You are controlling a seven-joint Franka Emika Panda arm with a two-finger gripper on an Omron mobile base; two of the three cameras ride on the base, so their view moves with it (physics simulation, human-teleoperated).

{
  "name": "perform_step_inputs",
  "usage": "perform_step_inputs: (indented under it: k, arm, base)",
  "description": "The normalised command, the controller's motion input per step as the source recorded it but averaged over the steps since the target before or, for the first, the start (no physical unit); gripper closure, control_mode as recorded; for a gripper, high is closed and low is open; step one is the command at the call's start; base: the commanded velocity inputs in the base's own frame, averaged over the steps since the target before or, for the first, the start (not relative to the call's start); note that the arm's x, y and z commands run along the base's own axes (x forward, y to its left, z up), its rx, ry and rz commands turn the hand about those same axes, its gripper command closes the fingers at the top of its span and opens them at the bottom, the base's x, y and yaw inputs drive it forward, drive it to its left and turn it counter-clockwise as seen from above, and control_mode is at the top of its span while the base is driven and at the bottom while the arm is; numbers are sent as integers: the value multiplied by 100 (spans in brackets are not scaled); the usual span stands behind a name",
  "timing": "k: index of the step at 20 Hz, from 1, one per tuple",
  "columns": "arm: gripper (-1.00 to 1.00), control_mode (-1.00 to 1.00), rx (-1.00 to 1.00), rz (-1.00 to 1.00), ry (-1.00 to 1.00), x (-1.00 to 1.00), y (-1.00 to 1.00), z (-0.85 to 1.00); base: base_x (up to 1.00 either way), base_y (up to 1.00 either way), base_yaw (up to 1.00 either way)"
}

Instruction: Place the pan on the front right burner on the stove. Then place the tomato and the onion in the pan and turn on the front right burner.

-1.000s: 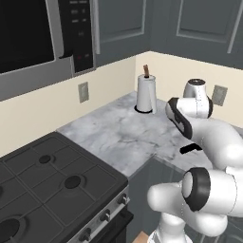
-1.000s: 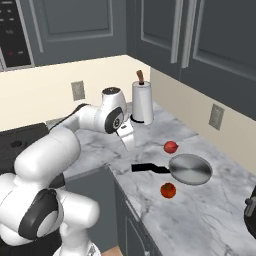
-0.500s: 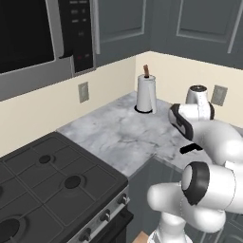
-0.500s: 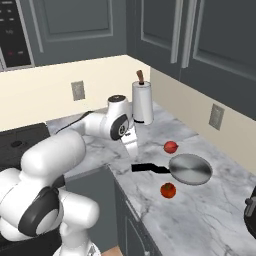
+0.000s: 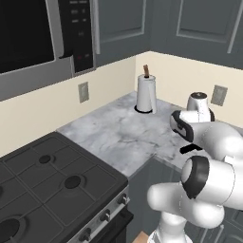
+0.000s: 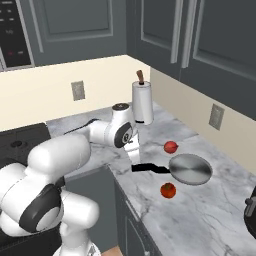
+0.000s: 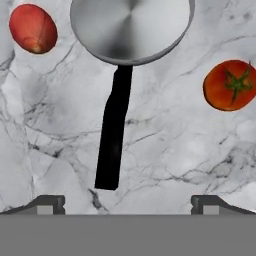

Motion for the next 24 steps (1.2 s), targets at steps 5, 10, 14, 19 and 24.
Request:
perform_step_inputs:
  k: [5,10,14,19,24]
  arm:
    - [-100,-100,1,-1,0,0,-16,-26]
    - [-100,-100,0,0,0,10,-4,-22]
    - [-100,-100,0,0,0,13,0,-25]
    - [-100,-100,0,0,0,8,0,-24]
    - [-100,-100,0,0,0,9,-1,-21]
  base:
    - [0,0,0]
    - [0,0,0]
    - [0,0,0]
    - [0,0,0]
    - [0,0,0]
